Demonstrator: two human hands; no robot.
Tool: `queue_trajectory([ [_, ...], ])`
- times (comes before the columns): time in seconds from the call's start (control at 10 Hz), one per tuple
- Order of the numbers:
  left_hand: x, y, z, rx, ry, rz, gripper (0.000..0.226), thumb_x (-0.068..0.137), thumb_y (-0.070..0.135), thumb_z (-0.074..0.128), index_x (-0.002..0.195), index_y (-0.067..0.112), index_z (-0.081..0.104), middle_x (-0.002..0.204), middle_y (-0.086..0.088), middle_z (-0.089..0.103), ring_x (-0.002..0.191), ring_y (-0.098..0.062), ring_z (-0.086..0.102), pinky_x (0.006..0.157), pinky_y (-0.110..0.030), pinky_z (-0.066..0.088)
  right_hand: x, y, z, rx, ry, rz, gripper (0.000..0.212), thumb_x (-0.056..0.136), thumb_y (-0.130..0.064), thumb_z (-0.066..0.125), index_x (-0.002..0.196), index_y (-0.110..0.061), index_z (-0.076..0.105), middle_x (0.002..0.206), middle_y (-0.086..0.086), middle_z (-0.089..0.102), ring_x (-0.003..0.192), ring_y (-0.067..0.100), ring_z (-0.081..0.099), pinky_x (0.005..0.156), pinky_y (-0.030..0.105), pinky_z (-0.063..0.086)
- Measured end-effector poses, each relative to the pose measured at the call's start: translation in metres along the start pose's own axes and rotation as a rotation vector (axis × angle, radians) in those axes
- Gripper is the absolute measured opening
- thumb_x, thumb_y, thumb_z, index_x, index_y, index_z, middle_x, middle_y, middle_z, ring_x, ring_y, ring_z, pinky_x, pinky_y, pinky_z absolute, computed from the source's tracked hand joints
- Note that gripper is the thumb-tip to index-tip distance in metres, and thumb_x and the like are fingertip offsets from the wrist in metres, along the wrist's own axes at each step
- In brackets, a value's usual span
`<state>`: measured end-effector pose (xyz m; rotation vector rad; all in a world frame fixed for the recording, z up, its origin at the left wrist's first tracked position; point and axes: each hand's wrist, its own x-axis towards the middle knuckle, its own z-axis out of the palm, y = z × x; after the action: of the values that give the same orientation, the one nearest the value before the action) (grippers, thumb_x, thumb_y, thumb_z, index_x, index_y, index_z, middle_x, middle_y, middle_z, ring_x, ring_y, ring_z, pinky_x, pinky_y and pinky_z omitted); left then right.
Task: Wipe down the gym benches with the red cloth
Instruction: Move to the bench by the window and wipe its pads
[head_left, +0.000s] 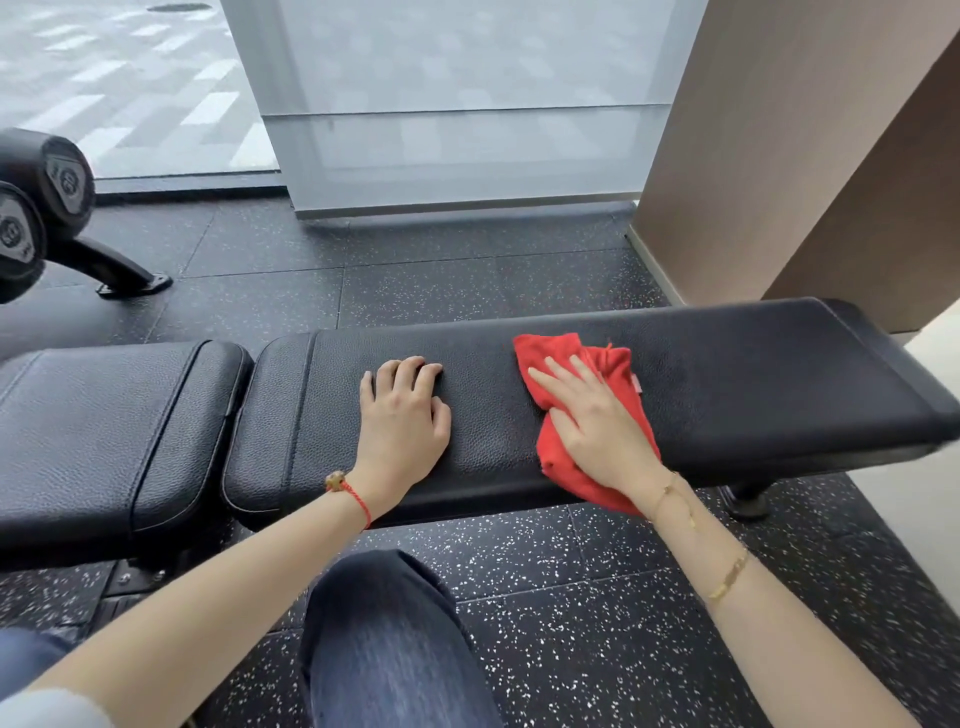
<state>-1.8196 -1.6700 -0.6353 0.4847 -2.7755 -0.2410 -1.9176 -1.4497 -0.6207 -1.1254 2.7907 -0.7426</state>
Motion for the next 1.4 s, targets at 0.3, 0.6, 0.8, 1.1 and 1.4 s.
queue_trajectory([
  [0.3, 0.000, 0.001, 0.001, -0.002, 0.018, -0.002, 0.043, 0.089, 0.029, 0.042, 0.128, 0.018, 0.055, 0.134, -0.003, 0.054, 0.126, -0.029, 0.044, 0.112, -0.052, 0.030, 0.041, 0.089, -0.045, -0.103, 0.136, 0.413, 0.050, 0.098, -0.016, 0.040, 0.147, -0.023, 0.038, 0.160, 0.004, 0.024, 0.149, 0.030, 0.011, 0.122, 0.043, 0.004],
  [0.6, -0.001, 0.001, 0.000, -0.032, 0.026, -0.008, 0.040, 0.089, 0.027, 0.047, 0.127, 0.019, 0.057, 0.134, -0.001, 0.055, 0.126, -0.027, 0.045, 0.112, -0.049, 0.029, 0.090, -0.027, 0.023, -0.074, -0.009, 0.071, 0.053, 0.095, -0.018, 0.042, 0.147, -0.027, 0.038, 0.160, -0.001, 0.024, 0.149, 0.025, 0.012, 0.122, 0.043, 0.003],
  [0.8, -0.003, -0.006, -0.003, -0.114, 0.064, -0.039, 0.037, 0.085, 0.021, 0.055, 0.120, 0.014, 0.062, 0.130, -0.005, 0.058, 0.123, -0.028, 0.049, 0.110, -0.044, 0.034, 0.057, -0.044, 0.034, 0.021, -0.073, -0.124, 0.053, 0.095, -0.015, 0.045, 0.146, -0.030, 0.040, 0.158, -0.006, 0.027, 0.150, 0.019, 0.011, 0.123, 0.041, 0.006],
  [1.1, -0.016, -0.058, -0.025, -0.044, 0.141, -0.036, 0.036, 0.083, 0.019, 0.058, 0.118, 0.015, 0.062, 0.125, -0.003, 0.060, 0.122, -0.029, 0.050, 0.107, -0.046, 0.037, 0.113, -0.027, 0.030, -0.046, 0.019, 0.124, 0.049, 0.097, -0.020, 0.041, 0.146, -0.027, 0.041, 0.159, -0.002, 0.028, 0.149, 0.025, 0.012, 0.122, 0.042, 0.003],
  [1.4, -0.026, -0.093, -0.026, -0.004, 0.118, -0.129, 0.038, 0.087, 0.027, 0.051, 0.122, 0.017, 0.061, 0.130, -0.003, 0.059, 0.123, -0.028, 0.051, 0.108, -0.048, 0.036, 0.093, -0.129, 0.078, -0.023, -0.096, -0.203, 0.053, 0.094, -0.018, 0.044, 0.146, -0.029, 0.039, 0.159, -0.005, 0.025, 0.150, 0.022, 0.011, 0.123, 0.041, 0.003],
])
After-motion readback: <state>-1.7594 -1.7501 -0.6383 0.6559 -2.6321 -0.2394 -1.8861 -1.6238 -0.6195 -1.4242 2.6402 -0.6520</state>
